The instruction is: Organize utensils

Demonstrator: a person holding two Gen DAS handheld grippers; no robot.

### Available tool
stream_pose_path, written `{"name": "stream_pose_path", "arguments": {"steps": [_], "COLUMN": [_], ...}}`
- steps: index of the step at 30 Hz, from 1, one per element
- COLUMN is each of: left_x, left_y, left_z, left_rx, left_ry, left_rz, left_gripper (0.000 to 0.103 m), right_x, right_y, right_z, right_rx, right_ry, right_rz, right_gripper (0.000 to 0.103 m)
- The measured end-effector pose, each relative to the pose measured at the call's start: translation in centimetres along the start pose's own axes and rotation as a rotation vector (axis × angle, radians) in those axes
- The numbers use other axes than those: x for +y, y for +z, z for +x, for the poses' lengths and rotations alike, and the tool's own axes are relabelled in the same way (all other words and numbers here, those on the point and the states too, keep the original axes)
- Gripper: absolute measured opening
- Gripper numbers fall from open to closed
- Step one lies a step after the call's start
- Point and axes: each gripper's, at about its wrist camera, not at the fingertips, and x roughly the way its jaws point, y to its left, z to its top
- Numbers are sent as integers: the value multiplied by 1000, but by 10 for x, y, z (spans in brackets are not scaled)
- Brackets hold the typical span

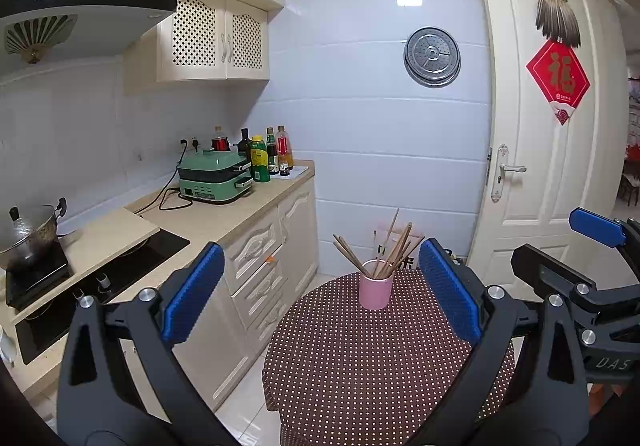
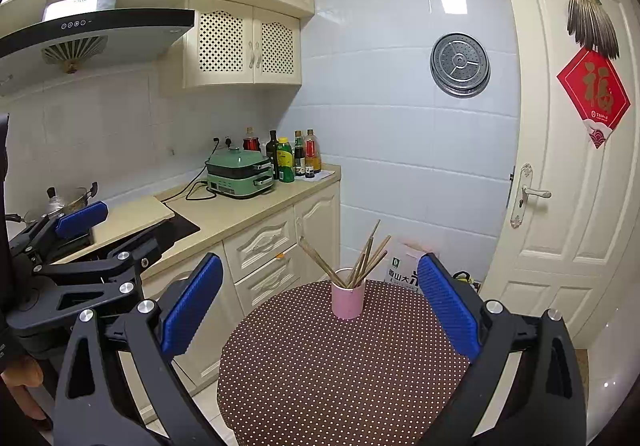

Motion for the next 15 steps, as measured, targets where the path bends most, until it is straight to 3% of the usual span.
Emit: {"name": "stream_pose_path", "arguments": {"steps": [15], "left_x": [1], "left_y": [0], "left_z": [0], "left_rx": [5], "left_ry": [3], "left_rz": [4], "left_gripper": [96], "right_x": [-1], "right_y": [-1], "right_z": [2], "right_rx": [7], "right_ry": [5], "right_rz": [5], "right_gripper": [94]}}
